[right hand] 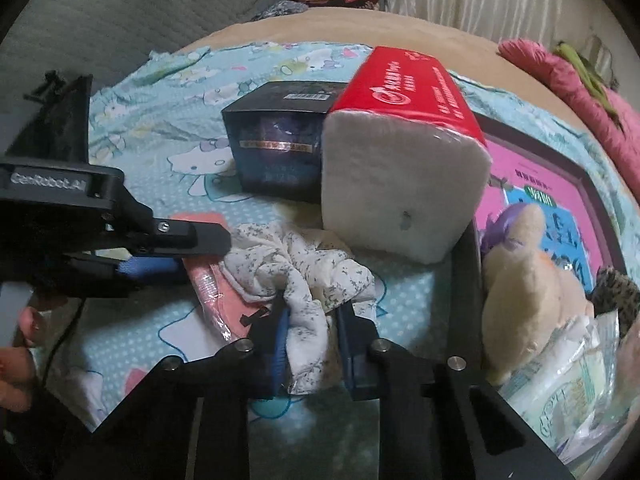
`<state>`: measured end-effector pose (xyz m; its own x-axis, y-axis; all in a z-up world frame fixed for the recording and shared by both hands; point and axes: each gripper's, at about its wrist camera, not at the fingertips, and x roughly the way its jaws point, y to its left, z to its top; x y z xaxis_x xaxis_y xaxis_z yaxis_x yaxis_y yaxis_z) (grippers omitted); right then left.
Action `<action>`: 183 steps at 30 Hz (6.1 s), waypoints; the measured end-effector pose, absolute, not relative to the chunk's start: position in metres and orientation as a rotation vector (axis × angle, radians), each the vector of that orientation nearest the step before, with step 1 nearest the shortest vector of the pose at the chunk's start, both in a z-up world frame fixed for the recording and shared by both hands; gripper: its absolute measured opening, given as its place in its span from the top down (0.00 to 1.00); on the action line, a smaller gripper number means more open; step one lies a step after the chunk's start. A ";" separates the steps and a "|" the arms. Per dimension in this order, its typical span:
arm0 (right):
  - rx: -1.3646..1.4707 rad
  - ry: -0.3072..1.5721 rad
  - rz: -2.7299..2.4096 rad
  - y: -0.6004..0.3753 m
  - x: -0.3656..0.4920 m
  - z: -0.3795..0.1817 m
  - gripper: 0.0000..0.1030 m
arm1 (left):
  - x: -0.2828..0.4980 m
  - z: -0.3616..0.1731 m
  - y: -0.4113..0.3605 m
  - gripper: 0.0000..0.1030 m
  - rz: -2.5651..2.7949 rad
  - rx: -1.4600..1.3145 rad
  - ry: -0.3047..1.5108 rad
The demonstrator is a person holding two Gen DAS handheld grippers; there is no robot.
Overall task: Organize soft objects
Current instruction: 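Grasp the pink wrapped pack with the left tool while the right grasps the white floral scrunchie, then lift and carry the pink pack and floral scrunchie over the pink book box, then lower and release the scrunchie with the right tool while the left releases the pink pack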
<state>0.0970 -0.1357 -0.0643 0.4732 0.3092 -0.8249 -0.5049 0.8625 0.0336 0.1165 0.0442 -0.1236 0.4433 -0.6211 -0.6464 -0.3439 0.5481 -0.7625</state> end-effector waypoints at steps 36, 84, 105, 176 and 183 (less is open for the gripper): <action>-0.070 0.638 0.476 -0.214 0.039 0.053 0.83 | 0.078 0.019 -0.007 0.83 -0.251 -0.662 0.951; 0.316 0.559 0.129 -0.416 0.061 0.050 0.83 | 0.148 0.027 -0.225 0.83 -0.454 -0.245 1.086; 0.312 0.571 0.116 -0.424 0.087 0.052 0.83 | 0.166 0.010 -0.225 0.83 -0.476 -0.257 1.099; 0.353 0.812 0.164 -0.417 0.148 -0.007 0.52 | 0.211 -0.033 -0.241 0.82 -0.422 -0.217 1.167; 0.358 0.795 0.140 -0.418 0.144 -0.003 0.45 | 0.210 -0.031 -0.240 0.79 -0.420 -0.214 1.152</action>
